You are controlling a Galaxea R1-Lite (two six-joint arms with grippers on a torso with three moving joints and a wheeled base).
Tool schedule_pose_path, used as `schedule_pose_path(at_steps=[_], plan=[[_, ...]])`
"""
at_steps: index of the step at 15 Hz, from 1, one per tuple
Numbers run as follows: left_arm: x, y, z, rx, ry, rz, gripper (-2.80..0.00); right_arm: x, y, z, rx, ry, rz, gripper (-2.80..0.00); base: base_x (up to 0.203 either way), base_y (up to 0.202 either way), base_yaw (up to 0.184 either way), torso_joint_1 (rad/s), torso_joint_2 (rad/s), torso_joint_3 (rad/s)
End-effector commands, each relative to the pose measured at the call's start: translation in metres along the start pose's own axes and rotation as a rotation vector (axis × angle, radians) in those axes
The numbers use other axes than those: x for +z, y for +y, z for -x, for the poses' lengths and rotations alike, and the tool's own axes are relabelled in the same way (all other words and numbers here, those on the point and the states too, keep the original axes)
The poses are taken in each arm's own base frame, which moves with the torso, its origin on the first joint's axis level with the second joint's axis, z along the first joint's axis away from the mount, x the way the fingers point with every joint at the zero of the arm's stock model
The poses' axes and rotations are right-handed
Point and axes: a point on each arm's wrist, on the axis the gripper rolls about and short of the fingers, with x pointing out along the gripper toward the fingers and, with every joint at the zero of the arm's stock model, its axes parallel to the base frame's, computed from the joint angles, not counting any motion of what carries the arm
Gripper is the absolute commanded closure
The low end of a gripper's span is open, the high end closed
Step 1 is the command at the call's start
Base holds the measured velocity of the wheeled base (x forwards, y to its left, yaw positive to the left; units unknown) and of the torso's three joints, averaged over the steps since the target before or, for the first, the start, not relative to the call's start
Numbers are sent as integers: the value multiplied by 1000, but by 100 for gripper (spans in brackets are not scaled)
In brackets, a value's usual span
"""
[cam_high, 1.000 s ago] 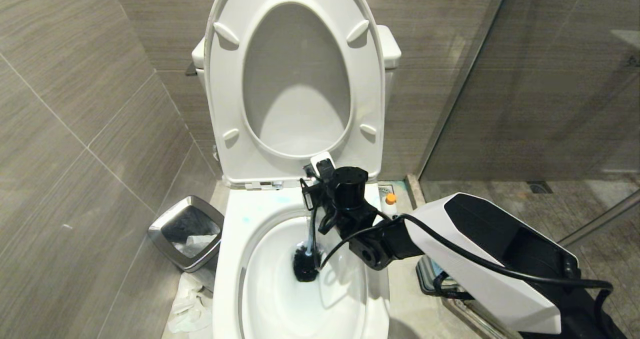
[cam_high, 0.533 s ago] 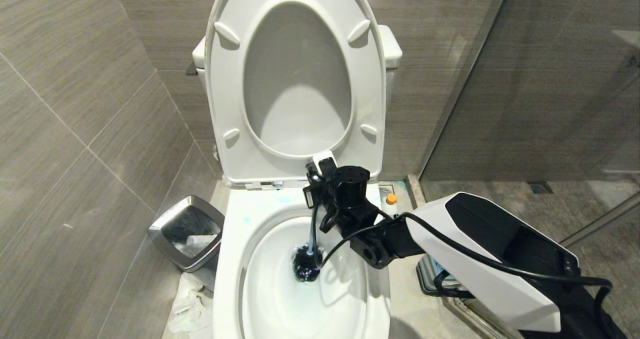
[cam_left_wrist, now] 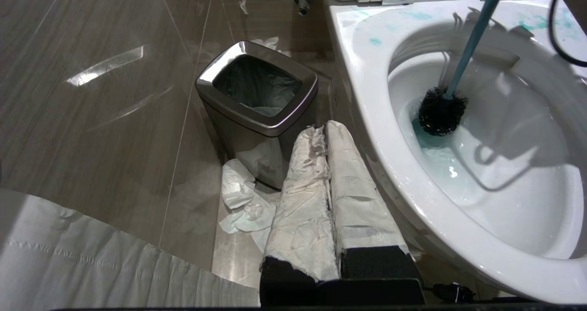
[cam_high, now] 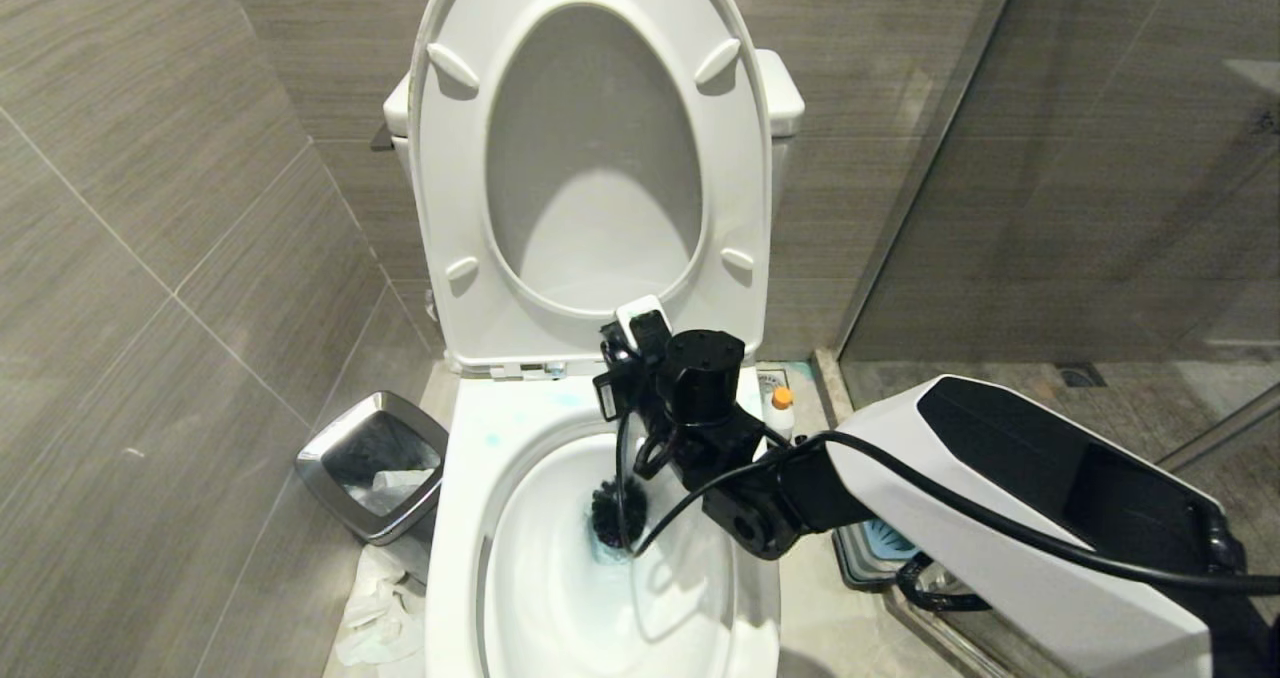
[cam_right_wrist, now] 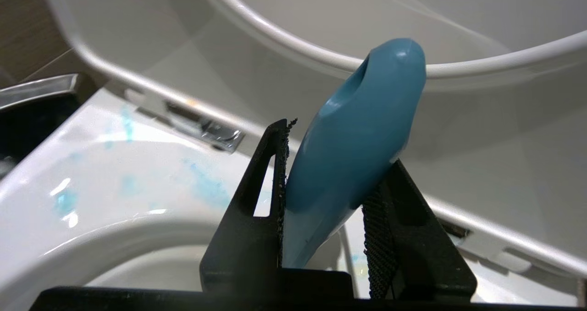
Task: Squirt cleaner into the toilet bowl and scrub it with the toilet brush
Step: Scrub the toilet bowl
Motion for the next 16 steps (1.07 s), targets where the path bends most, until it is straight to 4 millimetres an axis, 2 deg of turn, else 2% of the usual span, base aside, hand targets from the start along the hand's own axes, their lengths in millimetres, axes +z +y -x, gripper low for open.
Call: schedule_pose_path(at_steps=[1,3,6,13,16], plan=[[0,0,0,0,2,1,0,39,0,36,34,-9,-2,0,0,0,0,0,0,0],[0,0,0,0,2,-1,0,53,2,65,70,9,8,0,0,0,0,0,0,0],[0,0,0,0,2,1,0,70,-6,95,114,7,59,0,0,0,0,0,0,0],[0,0,0,0,2,1,0,110,-6,121,173,-117,58,0,0,0,0,0,0,0],[0,0,0,0,2,1,0,114,-6,133,190,-114,59,0,0,0,0,0,0,0]])
